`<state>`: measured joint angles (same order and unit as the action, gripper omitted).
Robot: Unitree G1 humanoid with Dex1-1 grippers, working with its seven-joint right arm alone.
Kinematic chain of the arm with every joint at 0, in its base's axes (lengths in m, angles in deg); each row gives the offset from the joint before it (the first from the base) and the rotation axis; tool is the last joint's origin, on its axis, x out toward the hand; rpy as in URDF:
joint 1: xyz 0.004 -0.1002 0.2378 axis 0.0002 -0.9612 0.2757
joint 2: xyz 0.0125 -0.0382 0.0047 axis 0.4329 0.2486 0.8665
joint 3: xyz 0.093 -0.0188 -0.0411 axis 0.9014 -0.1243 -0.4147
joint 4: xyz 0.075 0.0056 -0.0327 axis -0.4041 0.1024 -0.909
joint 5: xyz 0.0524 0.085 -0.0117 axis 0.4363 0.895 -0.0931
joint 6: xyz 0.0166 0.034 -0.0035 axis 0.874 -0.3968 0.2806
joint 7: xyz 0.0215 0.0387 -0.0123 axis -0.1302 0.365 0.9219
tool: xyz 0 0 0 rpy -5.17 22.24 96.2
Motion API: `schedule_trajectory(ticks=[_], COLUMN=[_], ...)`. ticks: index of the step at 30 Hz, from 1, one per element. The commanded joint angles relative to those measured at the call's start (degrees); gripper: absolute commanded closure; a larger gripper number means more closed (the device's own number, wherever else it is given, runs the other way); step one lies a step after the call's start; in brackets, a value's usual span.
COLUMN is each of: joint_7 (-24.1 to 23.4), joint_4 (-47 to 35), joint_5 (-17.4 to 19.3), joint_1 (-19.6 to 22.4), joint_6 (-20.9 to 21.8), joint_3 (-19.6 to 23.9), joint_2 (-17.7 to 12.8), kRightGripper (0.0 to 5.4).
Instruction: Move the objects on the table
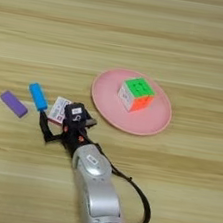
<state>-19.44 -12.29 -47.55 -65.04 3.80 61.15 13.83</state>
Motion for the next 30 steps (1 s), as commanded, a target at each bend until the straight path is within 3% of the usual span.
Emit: schedule_trajectory(ticks=[1, 15, 30], joint_7=[-0.5, -0.5, -0.5], joint_4=[-0.3, 0.8, 1.7], joint_5=[0.0, 0.4, 0.4], joint_1=[-0.1, 0.1, 0.0], joint_6=[-0.8, -0.8, -0.5], joint_3=[0.6, 1.7, 2.3], joint_2=[-0.4, -0.6, -0.3], kRightGripper=[0.03, 0.03, 2.33])
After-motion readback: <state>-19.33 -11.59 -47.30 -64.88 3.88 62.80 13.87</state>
